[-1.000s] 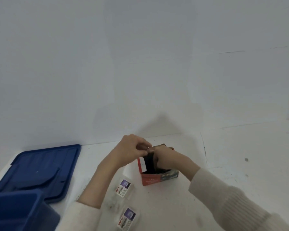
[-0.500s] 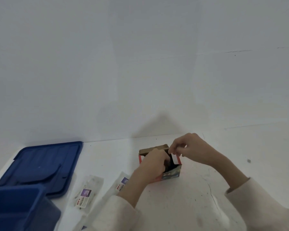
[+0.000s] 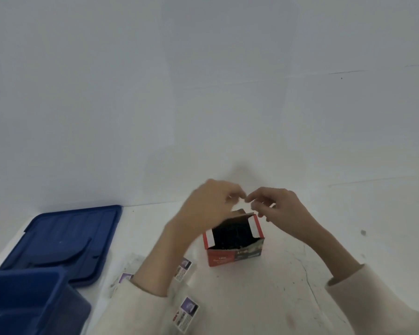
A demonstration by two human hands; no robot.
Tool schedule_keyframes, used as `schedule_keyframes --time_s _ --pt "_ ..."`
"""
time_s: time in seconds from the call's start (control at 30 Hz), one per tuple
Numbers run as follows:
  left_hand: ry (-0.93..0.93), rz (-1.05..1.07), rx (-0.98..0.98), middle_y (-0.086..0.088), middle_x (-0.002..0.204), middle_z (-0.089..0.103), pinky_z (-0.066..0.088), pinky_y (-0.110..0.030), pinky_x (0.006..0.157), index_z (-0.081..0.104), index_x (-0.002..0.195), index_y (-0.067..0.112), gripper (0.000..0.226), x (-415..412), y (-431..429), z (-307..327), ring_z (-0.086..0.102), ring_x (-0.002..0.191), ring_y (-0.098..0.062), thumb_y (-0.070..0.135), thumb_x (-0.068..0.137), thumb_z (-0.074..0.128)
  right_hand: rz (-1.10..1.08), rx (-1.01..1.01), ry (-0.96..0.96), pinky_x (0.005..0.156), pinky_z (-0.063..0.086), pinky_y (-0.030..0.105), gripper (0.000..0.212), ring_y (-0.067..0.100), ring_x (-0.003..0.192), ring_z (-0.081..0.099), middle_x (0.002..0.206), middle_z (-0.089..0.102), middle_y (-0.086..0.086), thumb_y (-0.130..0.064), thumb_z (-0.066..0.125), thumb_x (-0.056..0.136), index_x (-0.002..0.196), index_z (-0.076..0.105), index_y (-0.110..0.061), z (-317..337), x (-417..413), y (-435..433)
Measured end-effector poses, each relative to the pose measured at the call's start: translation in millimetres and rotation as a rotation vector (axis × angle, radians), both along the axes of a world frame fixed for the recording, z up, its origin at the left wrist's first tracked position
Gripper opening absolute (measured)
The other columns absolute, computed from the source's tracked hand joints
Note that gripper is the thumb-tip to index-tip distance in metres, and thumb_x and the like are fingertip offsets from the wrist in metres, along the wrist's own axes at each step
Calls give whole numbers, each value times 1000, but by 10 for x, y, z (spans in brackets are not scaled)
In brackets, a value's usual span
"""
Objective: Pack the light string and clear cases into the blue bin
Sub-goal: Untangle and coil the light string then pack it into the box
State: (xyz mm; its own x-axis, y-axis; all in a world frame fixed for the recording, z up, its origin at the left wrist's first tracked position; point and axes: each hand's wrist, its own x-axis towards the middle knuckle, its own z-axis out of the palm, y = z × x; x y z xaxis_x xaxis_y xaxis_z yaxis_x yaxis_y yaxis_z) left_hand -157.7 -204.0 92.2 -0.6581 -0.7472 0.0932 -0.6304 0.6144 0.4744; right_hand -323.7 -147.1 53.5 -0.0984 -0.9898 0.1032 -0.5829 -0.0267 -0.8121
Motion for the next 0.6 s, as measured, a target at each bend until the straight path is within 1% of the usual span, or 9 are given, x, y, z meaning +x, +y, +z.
schedule_keyframes --time_s 0.03,0.1,0.17,0.23,0.3,0.33,0.43,0.53,0.6 --pt "100 69 66 7 107 68 44 -7 79 68 107 25 22 96 -86 -29 60 94 -4 18 93 52 67 18 0 60 46 10 18 0 69 61 79 69 -11 -15 58 88 86 68 -31 17 56 33" --pt "195 231 170 4 111 67 40 -3 71 67 109 24 21 241 -241 -195 58 92 -4 19 92 55 211 107 46 64 45 10 14 -1 74 60 80 68 -13 -20 59 89 91 72 -22 -17 213 45" --pt "180 384 344 -3 120 62 42 -15 79 60 119 22 27 305 -317 -413 56 97 -10 24 93 54 333 237 157 68 47 16 19 5 75 60 84 69 -6 -21 56 90 93 73 -14 -146 371 -24" --pt "108 459 529 -8 131 54 45 -29 91 48 131 21 41 322 -322 -617 55 108 -19 31 92 54 393 375 241 65 45 20 23 13 72 57 92 69 3 -15 50 91 96 72 -8 -319 484 -155" --pt "100 490 668 -11 135 50 48 -33 92 38 139 18 52 311 -283 -743 54 112 -24 34 92 53 375 464 289 59 39 17 26 14 71 53 98 68 9 -9 46 91 102 69 -5 -429 541 -274" --pt "160 504 739 -12 133 51 49 -33 90 35 141 17 53 298 -258 -771 55 111 -25 32 93 53 367 487 311 58 38 16 27 15 71 53 99 67 10 -8 45 91 104 68 -4 -452 553 -320" --pt "430 564 871 -16 128 52 49 -29 81 33 141 14 51 268 -233 -782 58 106 -26 21 94 52 394 482 337 57 37 18 27 15 66 52 94 67 9 -7 44 91 104 68 -4 -424 543 -349" --pt "659 632 829 -18 123 55 51 -28 76 40 136 15 44 272 -278 -754 59 105 -30 15 94 53 389 357 292 61 43 24 24 21 73 58 94 72 8 -15 50 91 100 73 -11 -297 466 -277" --pt "750 605 794 -16 119 56 51 -27 76 43 132 17 40 281 -262 -682 59 102 -29 16 93 55 315 237 243 63 46 25 21 22 71 60 88 72 6 -20 54 91 98 73 -16 -166 387 -213"
